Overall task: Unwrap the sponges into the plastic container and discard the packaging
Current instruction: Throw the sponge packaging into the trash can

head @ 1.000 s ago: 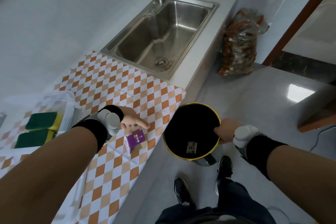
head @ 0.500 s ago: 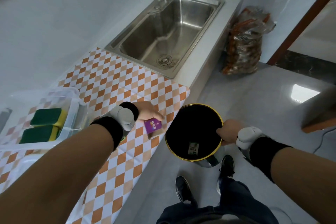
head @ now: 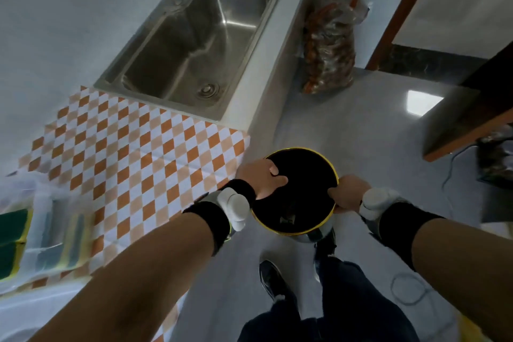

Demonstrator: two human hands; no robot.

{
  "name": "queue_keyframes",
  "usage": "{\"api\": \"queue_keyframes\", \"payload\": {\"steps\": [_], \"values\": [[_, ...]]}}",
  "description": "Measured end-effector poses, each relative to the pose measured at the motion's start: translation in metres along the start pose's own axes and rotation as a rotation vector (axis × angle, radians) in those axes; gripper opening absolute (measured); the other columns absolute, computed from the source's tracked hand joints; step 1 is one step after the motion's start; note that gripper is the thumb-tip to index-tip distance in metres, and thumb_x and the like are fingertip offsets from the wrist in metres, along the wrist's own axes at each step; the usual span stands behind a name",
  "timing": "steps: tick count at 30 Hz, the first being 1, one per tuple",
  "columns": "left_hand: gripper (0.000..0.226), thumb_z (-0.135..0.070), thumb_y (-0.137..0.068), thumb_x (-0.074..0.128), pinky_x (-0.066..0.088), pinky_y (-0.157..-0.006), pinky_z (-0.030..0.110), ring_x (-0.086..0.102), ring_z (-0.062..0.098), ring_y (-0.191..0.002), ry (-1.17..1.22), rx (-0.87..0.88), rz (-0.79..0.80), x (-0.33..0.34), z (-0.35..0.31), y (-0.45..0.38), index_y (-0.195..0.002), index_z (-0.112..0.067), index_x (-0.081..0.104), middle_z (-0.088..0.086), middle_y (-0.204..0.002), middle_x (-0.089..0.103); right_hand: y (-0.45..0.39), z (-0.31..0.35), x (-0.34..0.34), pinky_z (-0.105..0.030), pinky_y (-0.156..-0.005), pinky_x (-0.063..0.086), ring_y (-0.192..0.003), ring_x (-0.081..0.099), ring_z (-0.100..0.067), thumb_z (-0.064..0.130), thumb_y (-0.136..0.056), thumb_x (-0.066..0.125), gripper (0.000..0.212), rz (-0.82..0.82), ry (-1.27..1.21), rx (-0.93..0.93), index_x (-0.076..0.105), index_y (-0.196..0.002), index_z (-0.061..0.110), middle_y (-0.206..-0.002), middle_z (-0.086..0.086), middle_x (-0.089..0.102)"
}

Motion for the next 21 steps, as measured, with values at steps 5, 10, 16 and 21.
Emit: {"api": "queue_keyframes", "payload": {"steps": [5,10,16,21], "values": [[0.043,-0.043,-0.098,0.066,0.048,-0.094,0.034,0.062,0.028,-0.115,0.063,-0.048,-0.018,0.028,0.012,-0.026,-0.132,-0.017,0.062,0.006,-0.13,0.064,-0.026,-0.024,-0.011,-0.031,-0.073,0.06,-0.094,0.068,-0.049,0.013,-0.096,0.049,0.027,0.019,-0.032,0.035,0.053,-0.072,0.0,-0.107,-0.034,0.068],[0.054,-0.042,-0.095,0.069,0.048,-0.099,0.038,0.059,0.032,-0.121,0.139,-0.131,-0.054,0.069,0.029,-0.059,-0.142,-0.018,0.054,0.011,-0.137,0.056,-0.074,-0.055,-0.01,-0.042,-0.087,0.057,-0.092,0.073,-0.033,0.016,-0.09,0.052,0.03,0.045,-0.042,0.093,0.07,-0.1,-0.006,-0.098,-0.018,0.076],[0.06,-0.041,-0.096,0.069,0.048,-0.106,0.04,0.057,0.031,-0.128,0.248,-0.273,-0.028,0.135,0.067,-0.113,-0.148,-0.019,0.048,0.011,-0.143,0.052,-0.197,-0.104,0.036,-0.048,-0.084,0.06,-0.082,0.073,-0.034,0.026,-0.077,0.056,0.032,0.067,-0.164,0.125,0.072,-0.096,0.006,-0.09,-0.015,0.076],[0.06,-0.035,-0.098,0.069,0.047,-0.108,0.039,0.055,0.029,-0.131,0.351,-0.387,-0.01,0.207,0.115,-0.166,-0.151,-0.019,0.046,0.011,-0.147,0.051,-0.279,-0.125,0.09,-0.054,-0.086,0.058,-0.088,0.071,-0.039,0.022,-0.081,0.06,0.033,0.049,-0.259,0.146,0.069,-0.106,0.003,-0.097,-0.019,0.074]]}}
Point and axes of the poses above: each hand's wrist, its own y-axis away from the middle knuckle, its own x-axis out of the palm, z = x × y, the point moved 4 cm from there along -y, towards the middle knuckle
